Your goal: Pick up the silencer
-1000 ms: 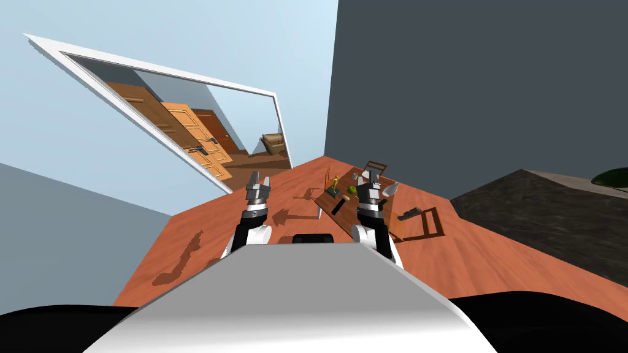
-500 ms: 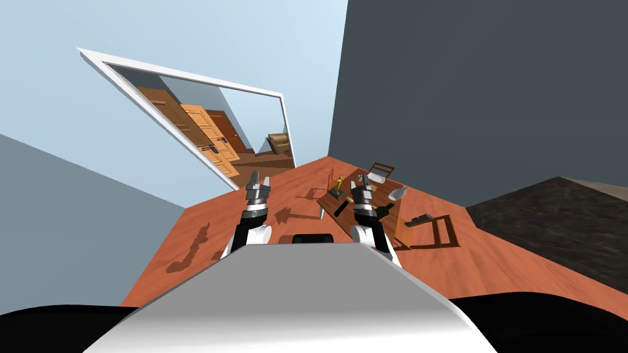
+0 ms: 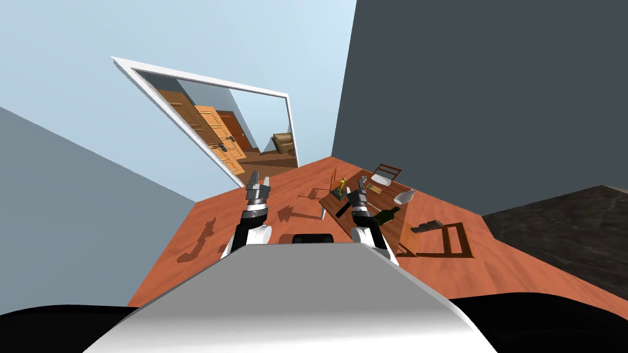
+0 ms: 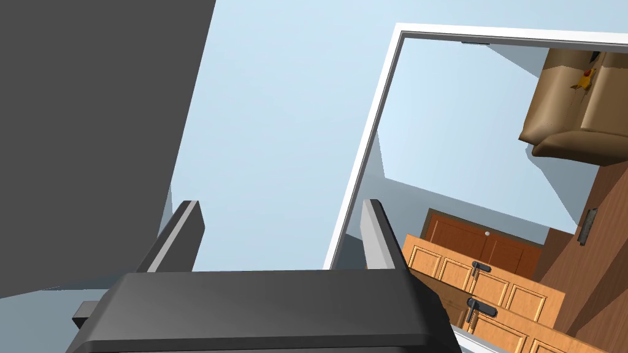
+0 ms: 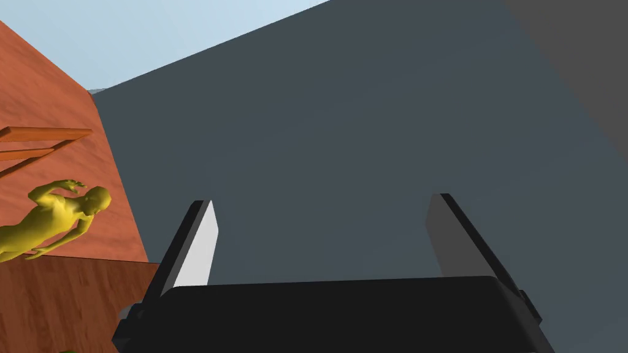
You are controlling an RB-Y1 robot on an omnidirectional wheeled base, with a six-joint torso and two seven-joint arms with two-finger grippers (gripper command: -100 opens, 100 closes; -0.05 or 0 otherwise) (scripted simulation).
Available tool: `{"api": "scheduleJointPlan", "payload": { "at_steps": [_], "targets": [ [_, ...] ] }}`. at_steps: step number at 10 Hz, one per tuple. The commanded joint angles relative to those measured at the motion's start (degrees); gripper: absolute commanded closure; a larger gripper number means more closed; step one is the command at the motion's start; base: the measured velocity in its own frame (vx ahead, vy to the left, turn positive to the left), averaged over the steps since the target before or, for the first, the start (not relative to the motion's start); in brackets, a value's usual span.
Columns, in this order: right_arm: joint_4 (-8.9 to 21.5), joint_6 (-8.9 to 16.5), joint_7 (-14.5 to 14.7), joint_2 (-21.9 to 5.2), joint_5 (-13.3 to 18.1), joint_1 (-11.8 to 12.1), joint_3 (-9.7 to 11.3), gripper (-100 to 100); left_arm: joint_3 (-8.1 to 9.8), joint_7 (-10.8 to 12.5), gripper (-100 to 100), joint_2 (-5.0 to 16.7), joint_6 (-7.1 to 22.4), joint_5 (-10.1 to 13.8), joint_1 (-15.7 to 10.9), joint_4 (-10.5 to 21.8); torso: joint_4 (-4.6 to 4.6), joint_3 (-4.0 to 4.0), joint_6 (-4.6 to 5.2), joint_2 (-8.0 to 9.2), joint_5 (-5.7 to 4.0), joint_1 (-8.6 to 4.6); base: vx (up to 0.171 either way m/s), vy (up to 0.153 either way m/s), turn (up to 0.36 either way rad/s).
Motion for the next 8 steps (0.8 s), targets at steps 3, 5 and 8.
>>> {"api": "scheduleJointPlan", "payload": {
  "at_steps": [3, 5, 8],
  "targets": [
    [5.5, 2.6, -4.3, -2.8, -5.8, -1.5, 0.0, -100, 0.0, 0.0, 0, 0.0, 0.0, 0.0, 0.0, 0.0, 0.0, -0.01, 0.01, -0.01, 0.0, 0.01, 0.0, -0.001, 0.103],
    [8.3, 3.9, -6.4, -4.0, -8.9, -2.2, 0.0, -100, 0.0, 0.0, 0, 0.0, 0.0, 0.0, 0.0, 0.0, 0.0, -0.01, 0.01, -0.02, 0.01, 0.01, 0.001, 0.0, 0.104],
    [12.1, 5.4, -8.6, -5.2, -12.8, -3.0, 0.0, -100, 0.0, 0.0, 0, 0.0, 0.0, 0.0, 0.0, 0.0, 0.0, -0.01, -0.01, -0.02, 0.01, 0.01, 0.001, 0.0, 0.092]
  ]
}}
